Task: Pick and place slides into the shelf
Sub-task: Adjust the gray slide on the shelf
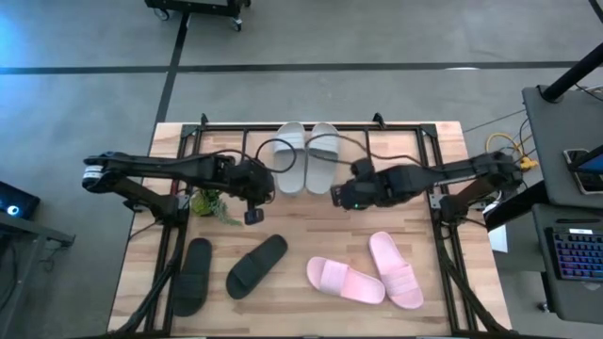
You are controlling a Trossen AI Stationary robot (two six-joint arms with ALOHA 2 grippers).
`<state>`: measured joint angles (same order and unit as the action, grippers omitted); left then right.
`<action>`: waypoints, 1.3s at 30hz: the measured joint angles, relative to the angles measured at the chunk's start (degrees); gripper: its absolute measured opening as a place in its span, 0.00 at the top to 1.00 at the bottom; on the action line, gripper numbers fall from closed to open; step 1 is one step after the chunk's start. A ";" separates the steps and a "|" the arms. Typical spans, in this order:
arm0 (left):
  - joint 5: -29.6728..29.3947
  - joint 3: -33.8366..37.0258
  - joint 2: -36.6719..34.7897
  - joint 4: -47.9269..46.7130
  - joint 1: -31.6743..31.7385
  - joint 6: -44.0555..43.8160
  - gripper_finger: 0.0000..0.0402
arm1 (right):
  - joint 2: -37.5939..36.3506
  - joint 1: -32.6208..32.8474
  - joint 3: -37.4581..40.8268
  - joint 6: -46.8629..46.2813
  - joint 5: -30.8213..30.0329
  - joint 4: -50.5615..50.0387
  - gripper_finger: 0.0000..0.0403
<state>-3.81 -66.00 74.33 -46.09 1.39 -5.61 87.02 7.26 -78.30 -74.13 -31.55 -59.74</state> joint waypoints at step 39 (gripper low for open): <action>-5.06 0.00 -1.82 0.57 0.11 -1.70 0.98 | 2.69 -20.91 -0.02 25.59 7.98 14.25 0.97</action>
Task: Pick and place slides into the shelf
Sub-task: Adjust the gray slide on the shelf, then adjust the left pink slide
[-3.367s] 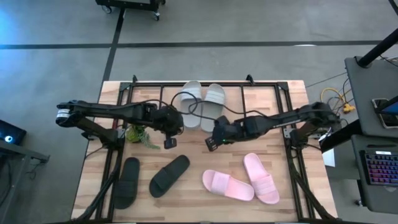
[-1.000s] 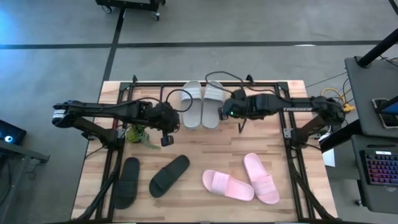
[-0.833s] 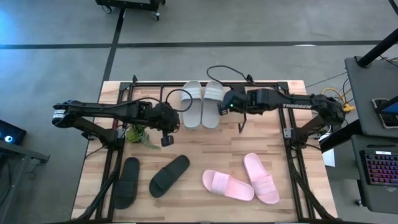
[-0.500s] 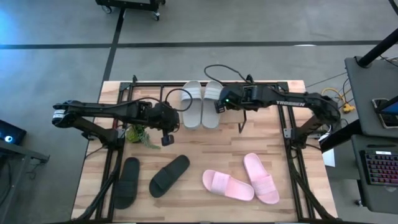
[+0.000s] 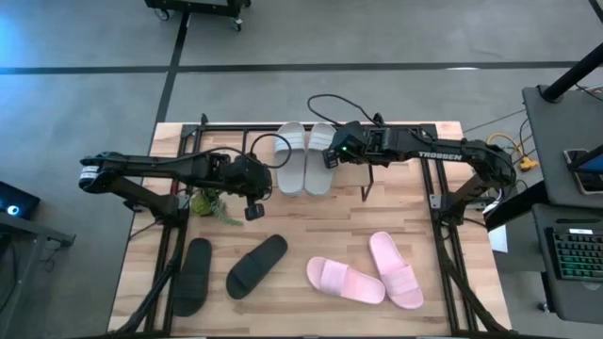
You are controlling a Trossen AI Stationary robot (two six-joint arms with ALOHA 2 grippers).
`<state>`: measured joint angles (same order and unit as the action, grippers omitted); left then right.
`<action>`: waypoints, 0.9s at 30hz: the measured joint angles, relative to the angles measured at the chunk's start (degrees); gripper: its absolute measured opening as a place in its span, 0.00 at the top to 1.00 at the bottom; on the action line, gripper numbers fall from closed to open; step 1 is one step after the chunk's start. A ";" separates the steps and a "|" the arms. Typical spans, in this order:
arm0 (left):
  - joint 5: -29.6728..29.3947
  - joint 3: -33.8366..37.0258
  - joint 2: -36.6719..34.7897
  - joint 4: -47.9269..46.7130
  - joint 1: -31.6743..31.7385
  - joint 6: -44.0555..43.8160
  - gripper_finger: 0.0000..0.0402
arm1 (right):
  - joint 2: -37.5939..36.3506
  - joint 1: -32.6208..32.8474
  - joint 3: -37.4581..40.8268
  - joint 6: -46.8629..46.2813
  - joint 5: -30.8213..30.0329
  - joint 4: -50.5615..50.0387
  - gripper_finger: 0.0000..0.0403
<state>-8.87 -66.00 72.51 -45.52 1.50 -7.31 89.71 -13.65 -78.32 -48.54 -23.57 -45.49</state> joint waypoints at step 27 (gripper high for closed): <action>-0.01 -0.01 0.00 -0.02 0.00 -1.29 0.98 | -11.28 13.25 0.00 -6.23 19.72 -17.37 0.97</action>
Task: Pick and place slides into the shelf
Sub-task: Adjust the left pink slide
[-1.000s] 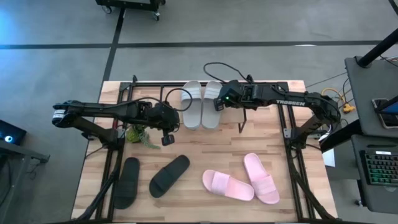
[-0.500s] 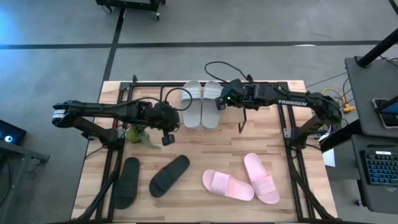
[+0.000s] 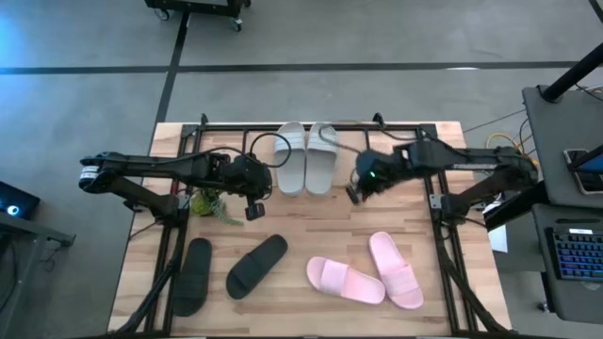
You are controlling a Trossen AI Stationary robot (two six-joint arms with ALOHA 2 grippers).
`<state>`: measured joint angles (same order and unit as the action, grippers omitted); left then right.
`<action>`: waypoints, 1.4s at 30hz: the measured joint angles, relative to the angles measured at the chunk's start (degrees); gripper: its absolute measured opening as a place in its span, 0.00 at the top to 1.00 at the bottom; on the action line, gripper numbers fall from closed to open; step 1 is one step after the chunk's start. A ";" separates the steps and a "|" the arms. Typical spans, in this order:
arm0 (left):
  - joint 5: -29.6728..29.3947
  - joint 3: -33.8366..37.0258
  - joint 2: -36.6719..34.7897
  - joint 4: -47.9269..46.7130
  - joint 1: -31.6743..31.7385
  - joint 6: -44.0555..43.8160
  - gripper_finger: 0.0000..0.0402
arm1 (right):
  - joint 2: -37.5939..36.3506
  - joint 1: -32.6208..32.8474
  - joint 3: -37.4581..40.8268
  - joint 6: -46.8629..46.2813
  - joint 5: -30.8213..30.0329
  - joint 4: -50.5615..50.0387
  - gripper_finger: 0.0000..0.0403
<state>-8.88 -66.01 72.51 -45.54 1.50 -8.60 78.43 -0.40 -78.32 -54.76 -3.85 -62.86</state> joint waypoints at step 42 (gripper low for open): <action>2.32 12.84 -7.11 5.43 -12.12 -10.72 0.98 | 17.67 32.31 0.24 -38.29 -1.39 14.70 0.72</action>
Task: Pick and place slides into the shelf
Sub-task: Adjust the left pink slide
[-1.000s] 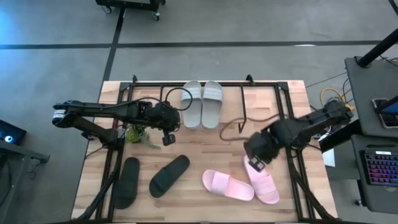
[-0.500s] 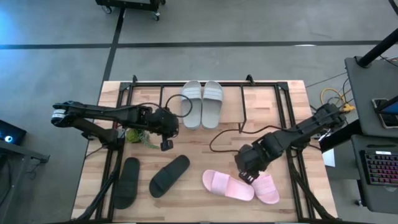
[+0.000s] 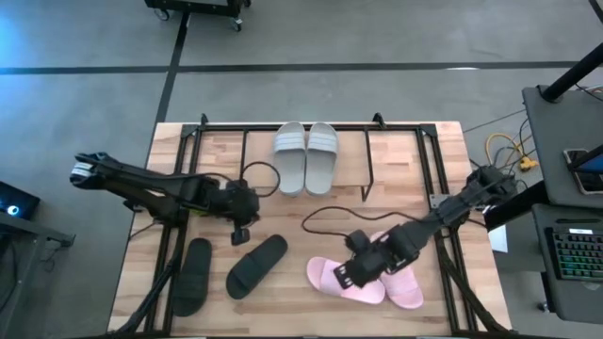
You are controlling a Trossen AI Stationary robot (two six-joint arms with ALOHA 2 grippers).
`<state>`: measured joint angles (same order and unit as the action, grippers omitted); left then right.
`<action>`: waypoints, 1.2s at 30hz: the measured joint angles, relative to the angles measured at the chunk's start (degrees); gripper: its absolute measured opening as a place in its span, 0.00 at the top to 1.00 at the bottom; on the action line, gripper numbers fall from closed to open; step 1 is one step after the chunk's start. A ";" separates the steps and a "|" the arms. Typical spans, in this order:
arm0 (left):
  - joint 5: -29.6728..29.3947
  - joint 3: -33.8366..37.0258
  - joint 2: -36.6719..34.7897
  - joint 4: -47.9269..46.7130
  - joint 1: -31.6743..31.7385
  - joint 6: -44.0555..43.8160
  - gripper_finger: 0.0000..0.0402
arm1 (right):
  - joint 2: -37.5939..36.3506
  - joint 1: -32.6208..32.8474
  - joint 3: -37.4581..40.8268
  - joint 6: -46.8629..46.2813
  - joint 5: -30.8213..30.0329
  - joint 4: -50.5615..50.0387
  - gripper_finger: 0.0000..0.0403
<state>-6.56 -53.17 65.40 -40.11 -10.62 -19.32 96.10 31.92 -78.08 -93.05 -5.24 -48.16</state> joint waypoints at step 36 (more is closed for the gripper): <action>-4.27 0.18 -6.20 5.06 -7.58 -2.35 0.98 | 18.50 5.33 0.20 -35.57 -37.48 11.80 0.84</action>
<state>-10.83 -52.99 59.20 -35.05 -18.20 -21.67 114.61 37.25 -77.88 -128.62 -42.72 -36.36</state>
